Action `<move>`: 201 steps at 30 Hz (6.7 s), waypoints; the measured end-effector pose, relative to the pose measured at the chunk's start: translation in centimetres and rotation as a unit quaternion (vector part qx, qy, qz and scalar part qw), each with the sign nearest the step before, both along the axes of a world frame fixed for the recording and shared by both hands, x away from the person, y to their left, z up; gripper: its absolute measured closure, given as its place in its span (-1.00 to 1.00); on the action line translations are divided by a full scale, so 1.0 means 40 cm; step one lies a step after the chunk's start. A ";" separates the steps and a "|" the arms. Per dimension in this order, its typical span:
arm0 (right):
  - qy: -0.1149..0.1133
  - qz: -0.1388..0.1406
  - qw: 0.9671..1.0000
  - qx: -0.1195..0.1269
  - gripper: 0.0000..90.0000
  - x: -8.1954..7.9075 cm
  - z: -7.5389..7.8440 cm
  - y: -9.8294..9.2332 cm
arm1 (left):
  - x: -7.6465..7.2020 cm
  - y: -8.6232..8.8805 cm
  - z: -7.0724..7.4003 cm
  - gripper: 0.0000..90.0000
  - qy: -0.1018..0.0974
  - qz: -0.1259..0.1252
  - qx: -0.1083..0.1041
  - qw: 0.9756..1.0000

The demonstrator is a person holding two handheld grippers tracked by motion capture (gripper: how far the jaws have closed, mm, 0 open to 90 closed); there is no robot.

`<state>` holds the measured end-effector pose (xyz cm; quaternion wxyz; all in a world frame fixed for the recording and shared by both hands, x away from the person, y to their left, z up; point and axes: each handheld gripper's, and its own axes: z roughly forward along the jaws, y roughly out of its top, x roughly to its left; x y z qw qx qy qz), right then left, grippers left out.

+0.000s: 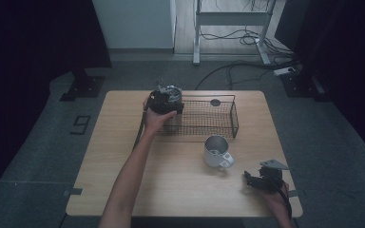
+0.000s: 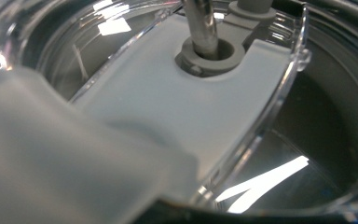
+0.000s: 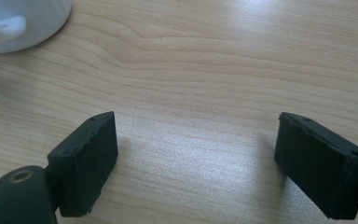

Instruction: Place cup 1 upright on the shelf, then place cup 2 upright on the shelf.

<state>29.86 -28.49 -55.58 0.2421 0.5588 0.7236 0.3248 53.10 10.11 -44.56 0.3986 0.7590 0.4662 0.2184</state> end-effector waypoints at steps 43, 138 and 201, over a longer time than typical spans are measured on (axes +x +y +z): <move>0.000 0.000 1.000 0.000 -0.71 0.000 0.000 0.000 | -0.021 0.004 -0.048 -0.92 0.011 0.003 0.022 1.000; 0.001 -0.011 1.000 -0.001 -0.71 -0.001 0.000 0.004 | -0.571 0.223 -0.081 -0.84 -0.021 -0.047 -0.047 0.998; -0.095 0.083 0.987 0.099 -0.76 -0.022 0.156 0.142 | -0.594 0.260 -0.148 -0.81 0.011 -0.056 -0.036 0.998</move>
